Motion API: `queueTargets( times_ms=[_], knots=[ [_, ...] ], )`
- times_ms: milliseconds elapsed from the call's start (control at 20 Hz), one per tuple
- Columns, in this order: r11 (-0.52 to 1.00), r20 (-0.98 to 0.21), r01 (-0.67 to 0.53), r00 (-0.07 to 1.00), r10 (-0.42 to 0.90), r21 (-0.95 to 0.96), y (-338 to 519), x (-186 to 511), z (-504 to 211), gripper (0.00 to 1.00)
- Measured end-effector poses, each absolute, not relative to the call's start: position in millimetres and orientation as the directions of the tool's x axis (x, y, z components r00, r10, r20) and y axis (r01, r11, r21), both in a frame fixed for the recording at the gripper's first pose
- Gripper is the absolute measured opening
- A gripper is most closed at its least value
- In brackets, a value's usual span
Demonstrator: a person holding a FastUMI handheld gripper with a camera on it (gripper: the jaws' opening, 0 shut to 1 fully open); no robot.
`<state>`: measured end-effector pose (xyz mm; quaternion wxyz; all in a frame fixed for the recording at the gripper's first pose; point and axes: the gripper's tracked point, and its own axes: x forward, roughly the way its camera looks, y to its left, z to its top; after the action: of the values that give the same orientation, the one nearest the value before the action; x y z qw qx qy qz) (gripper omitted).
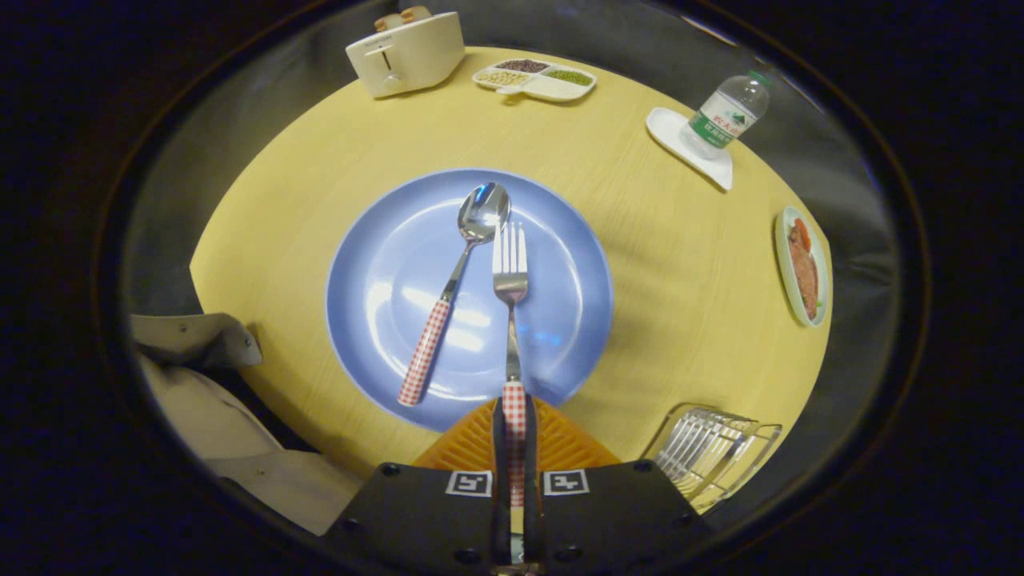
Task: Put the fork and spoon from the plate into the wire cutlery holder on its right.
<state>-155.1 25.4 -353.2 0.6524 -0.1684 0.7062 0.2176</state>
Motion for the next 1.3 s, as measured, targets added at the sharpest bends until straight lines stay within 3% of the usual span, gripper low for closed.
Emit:
queueTargets(
  times_ms=[550, 1000, 1300],
  knots=[
    [0.858, -0.987, -0.514, -0.151, -0.058, 0.028, -55, -149, -274, 0.09],
    [0.836, -0.928, -0.549, -0.304, -0.216, -0.015, -153, -163, -224, 0.09],
    [0.786, -0.852, -0.618, -0.412, -0.323, 0.001, -195, -167, -228, 0.09]
  ],
)
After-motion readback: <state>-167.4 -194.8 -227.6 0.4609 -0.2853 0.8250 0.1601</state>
